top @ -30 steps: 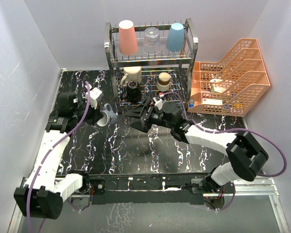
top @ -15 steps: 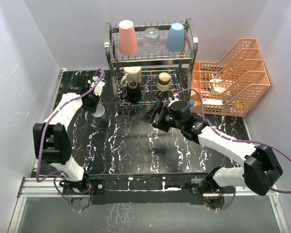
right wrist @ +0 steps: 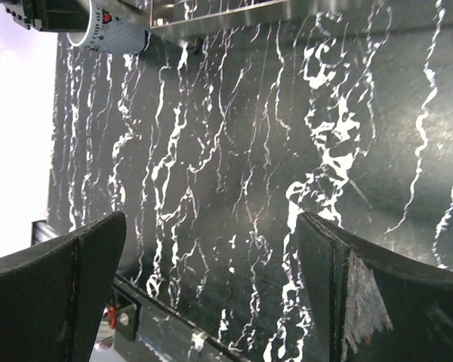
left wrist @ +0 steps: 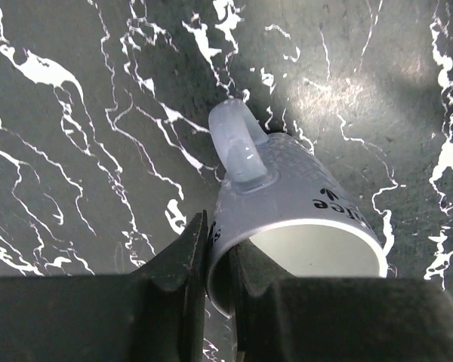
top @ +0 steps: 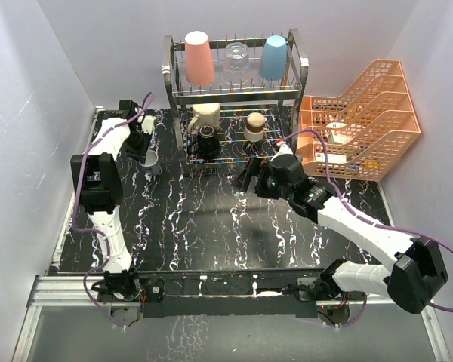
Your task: Unload the cups from the dish rack
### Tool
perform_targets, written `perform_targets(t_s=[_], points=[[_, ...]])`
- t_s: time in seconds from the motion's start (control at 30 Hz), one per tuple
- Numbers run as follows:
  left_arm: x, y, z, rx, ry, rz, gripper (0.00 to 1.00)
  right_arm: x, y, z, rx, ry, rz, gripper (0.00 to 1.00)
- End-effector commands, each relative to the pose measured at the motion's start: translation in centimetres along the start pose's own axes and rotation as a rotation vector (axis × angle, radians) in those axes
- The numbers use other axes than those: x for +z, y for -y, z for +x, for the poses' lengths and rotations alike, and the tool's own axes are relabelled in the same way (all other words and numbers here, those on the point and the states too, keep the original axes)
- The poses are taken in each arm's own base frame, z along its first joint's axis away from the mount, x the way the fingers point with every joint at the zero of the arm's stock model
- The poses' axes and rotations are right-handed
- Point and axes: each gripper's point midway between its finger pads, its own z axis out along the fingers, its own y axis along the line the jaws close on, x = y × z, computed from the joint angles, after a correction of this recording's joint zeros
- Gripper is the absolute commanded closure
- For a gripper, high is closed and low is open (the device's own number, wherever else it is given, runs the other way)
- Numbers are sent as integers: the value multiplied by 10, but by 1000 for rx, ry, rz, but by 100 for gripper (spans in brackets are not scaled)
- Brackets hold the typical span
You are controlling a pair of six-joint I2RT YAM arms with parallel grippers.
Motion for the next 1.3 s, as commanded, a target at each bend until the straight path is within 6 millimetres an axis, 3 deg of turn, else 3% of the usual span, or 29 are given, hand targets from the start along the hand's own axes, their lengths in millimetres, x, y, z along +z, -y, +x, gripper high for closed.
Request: perform_targets(t_s=[0.0,0.37,0.4,0.5,0.53,0.7,0.9,1.07,1.27], points=[[-16,4,-17,4,27,28,100,4,-9,-37,-135,102,20,2],[-7,1,-35,-39,66,83,100,42,-20,-97,-420,352,19,2],[-8,2,-38,-39,78,94,92,49,-22,-99,-453,360,12,2],[-16,2,-44,-42,120,117,51,73,-35,-105,-554,356,-27,2],[-19,1,-46,-46,136,114,44,81,-39,-106,-586,349,-42,2],[-52,-3,-50,-41,211,115,37,111,-48,-116,-706,358,-58,2],[-107,4,-38,-16,252,167,19,148,-44,-120,-791,349,-109,2],[-154,44,-8,76,270,331,13,174,-43,-122,-851,339,-141,2],[-185,83,34,167,290,458,7,190,-36,-122,-868,349,-199,2]])
